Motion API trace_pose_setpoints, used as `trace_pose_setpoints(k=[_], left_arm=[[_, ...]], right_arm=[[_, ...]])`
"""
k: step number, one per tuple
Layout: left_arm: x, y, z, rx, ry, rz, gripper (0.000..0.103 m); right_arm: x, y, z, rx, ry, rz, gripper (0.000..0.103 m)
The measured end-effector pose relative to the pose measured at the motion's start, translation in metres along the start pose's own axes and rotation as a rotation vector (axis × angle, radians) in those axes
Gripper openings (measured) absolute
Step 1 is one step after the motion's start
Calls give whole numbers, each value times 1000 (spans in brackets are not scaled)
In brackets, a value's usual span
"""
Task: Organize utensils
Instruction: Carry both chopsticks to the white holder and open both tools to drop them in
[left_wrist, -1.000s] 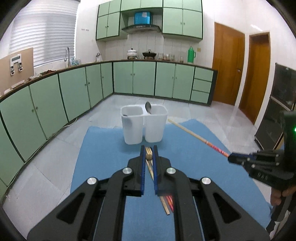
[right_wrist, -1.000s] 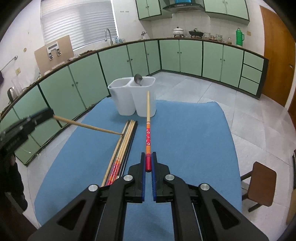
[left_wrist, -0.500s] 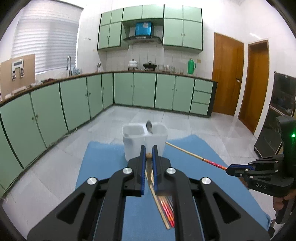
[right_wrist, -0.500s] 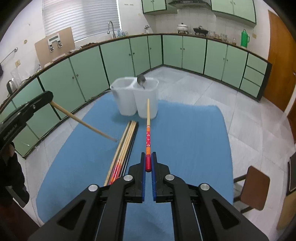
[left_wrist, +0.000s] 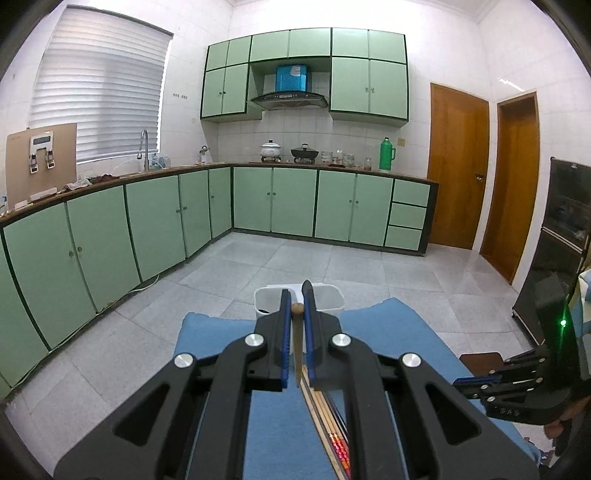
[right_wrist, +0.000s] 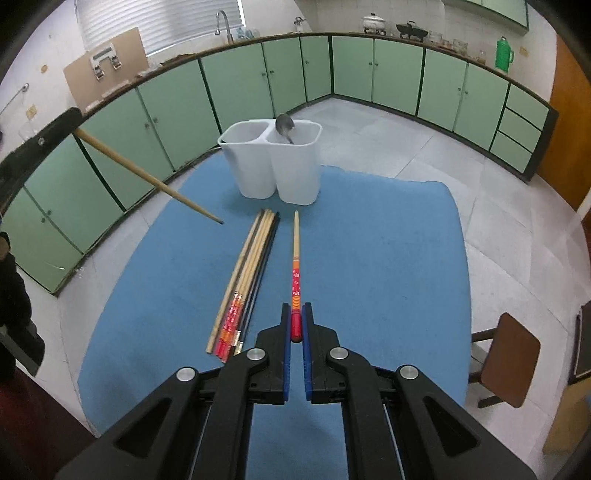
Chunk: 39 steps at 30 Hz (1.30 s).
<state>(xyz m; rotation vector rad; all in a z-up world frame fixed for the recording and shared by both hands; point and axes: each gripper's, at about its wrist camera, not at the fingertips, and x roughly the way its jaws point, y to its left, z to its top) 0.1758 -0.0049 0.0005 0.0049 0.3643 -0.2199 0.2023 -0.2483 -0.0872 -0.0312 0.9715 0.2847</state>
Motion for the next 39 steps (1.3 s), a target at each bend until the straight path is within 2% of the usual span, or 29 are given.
trace_pose_setpoints(k=[4,10,17,22,28,34,39], left_arm=[[0,3,13,5,-21,2,6],[-4,5,48,29,-74,-13,6],[3,2,78,44,-112,-16,6],[22,-1,93,62,-104,-14,6],[56,1,100,67,-78,-2,6],[98,4,96,67,-28,3,6],[134,11,91,50,22,-1,6]], right_arm=[[-22,5,19,-66,-33,-16,5],[-54,11,56,-172,11,31,5],[-72,9,95,-173,26,80,5],[-65,4,130,-155,41,63,5],[-48,0,161,-170,80,-9,5],[-7,0,190,-186,163,-45,5],[25,0,210,-163,198,-33,5]])
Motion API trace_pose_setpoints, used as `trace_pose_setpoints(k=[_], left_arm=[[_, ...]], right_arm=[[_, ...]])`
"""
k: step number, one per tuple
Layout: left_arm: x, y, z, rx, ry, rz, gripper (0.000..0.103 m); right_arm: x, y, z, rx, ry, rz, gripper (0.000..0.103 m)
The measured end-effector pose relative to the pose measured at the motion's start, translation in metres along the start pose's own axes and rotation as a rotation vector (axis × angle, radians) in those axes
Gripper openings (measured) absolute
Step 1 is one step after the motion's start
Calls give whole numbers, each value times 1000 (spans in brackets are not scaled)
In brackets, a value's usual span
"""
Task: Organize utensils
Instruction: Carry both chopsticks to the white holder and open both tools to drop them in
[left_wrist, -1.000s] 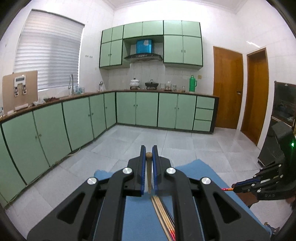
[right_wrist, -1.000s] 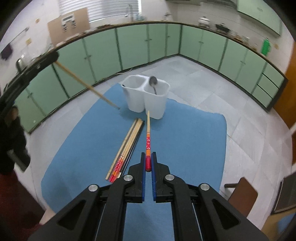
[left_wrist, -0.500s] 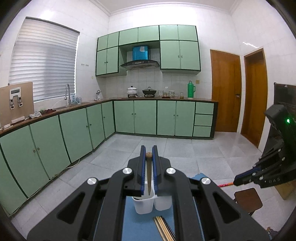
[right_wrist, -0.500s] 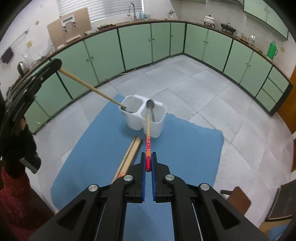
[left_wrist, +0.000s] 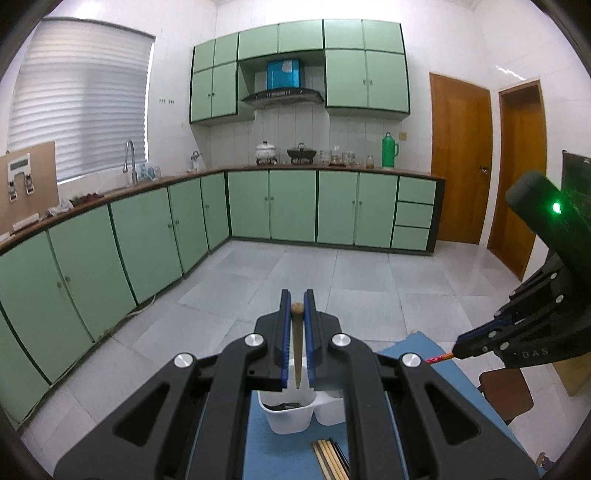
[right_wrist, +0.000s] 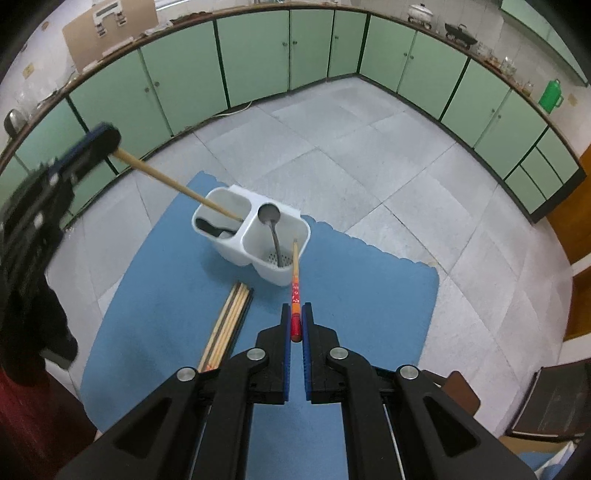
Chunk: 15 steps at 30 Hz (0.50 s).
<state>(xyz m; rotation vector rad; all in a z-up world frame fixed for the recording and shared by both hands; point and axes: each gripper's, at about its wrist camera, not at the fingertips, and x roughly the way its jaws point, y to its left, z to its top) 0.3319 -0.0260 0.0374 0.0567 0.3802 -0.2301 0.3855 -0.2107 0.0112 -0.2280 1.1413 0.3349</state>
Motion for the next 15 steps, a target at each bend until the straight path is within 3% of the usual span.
trace_pose_setpoints(k=[15], left_arm=[[60,9,-11,-18,95,6,8]], right_arm=[[31,-12,27,83,-70,38,7]])
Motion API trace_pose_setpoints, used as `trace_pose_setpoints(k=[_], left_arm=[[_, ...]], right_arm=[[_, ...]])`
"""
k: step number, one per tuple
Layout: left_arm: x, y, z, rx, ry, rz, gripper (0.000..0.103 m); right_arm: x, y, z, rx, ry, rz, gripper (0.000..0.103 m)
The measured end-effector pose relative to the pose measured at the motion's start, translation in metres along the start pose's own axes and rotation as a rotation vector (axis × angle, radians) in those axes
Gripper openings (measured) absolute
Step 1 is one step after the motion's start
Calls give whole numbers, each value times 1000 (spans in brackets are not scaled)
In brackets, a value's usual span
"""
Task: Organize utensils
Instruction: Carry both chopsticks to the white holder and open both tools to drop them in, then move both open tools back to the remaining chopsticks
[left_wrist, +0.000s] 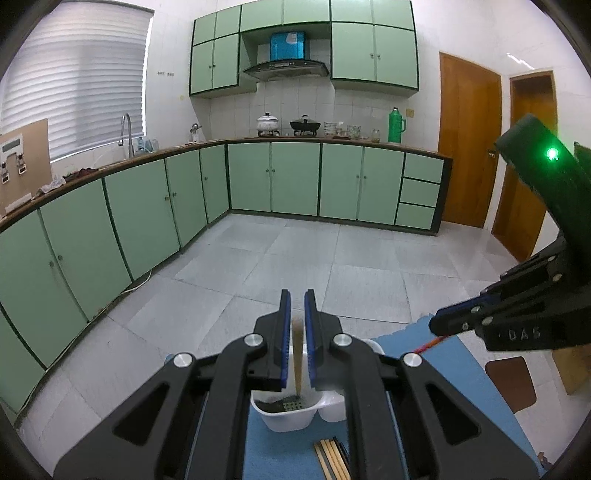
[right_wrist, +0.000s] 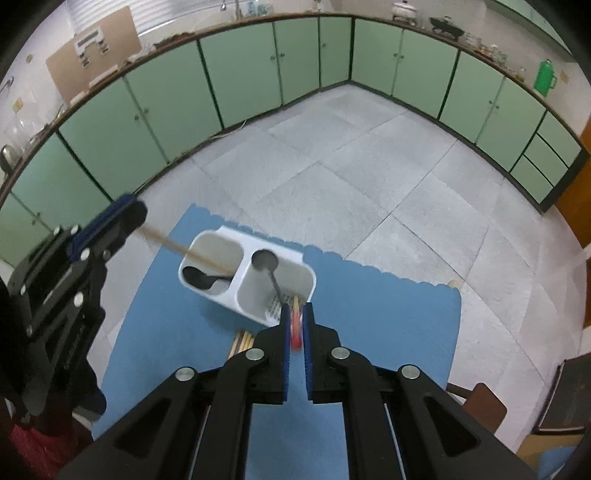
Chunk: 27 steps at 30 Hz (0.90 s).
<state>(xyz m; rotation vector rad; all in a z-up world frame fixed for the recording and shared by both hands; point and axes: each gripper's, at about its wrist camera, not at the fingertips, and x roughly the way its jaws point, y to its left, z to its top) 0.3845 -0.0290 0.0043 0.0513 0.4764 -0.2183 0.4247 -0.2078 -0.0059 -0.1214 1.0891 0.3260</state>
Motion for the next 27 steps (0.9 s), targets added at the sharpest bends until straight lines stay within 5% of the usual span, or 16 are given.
trace_pose_setpoints(k=[8,12,20,27], left_arm=[[-12,3,2,-3,-13,3,13],[-38,-2,-6,6,-41,10,32],[-98,-15,-52,-10,-63,14,42],[-127,-31,-117,-30,22,-3,44]], right_arm=[[-18,-9,-5,35,-74,23,13],[-34,-13,-24,43,-115,25,23],[-51,-6,-98,66,-224,-9,39],[-40,24,-175,102,-260,-58,40]])
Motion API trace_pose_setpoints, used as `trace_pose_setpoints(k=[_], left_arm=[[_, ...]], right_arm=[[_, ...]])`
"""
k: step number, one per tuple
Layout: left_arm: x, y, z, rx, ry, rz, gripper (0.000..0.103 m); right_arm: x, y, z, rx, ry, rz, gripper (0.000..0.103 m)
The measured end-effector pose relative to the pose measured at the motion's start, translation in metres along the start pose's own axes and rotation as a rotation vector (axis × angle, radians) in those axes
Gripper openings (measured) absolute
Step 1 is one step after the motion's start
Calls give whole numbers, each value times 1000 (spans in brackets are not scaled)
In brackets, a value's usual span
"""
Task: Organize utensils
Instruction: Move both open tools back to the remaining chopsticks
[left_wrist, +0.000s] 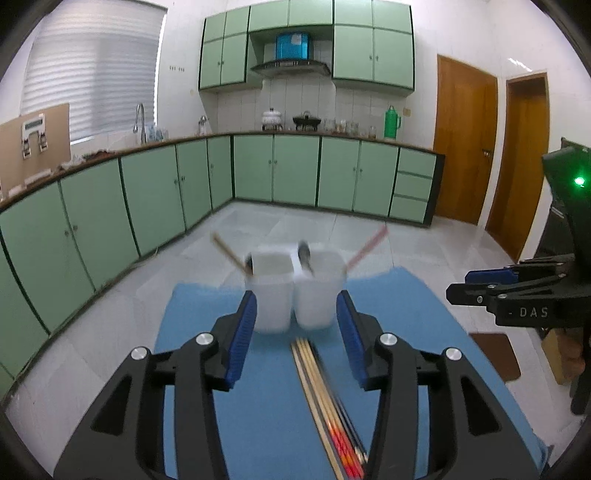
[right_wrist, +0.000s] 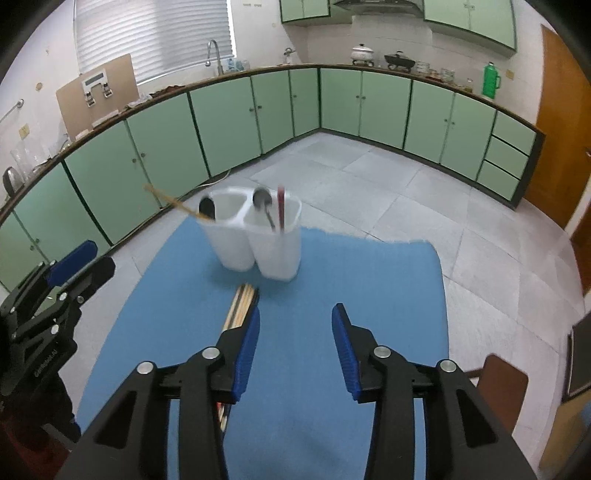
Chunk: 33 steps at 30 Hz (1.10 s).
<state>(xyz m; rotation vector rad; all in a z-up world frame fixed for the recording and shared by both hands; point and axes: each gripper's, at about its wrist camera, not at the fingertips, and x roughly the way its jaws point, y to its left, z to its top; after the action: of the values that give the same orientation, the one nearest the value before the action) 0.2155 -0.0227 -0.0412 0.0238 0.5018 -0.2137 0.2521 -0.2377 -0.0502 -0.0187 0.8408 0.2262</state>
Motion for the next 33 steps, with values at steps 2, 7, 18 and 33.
trace_pose_setpoints(k=[2,7,18,33], left_arm=[[-4,-1,-17,4,29,3,44],[-4,5,-66,-14,122,10,44],[14,26,-148,-35,306,70,44],[12,31,-170,-37,360,74,45]], right_arm=[[0,2,-19,13,3,-4,40],[11,15,-69,42,35,-6,40],[65,32,-171,150,104,47,40],[62,61,-186,96,48,67,42]])
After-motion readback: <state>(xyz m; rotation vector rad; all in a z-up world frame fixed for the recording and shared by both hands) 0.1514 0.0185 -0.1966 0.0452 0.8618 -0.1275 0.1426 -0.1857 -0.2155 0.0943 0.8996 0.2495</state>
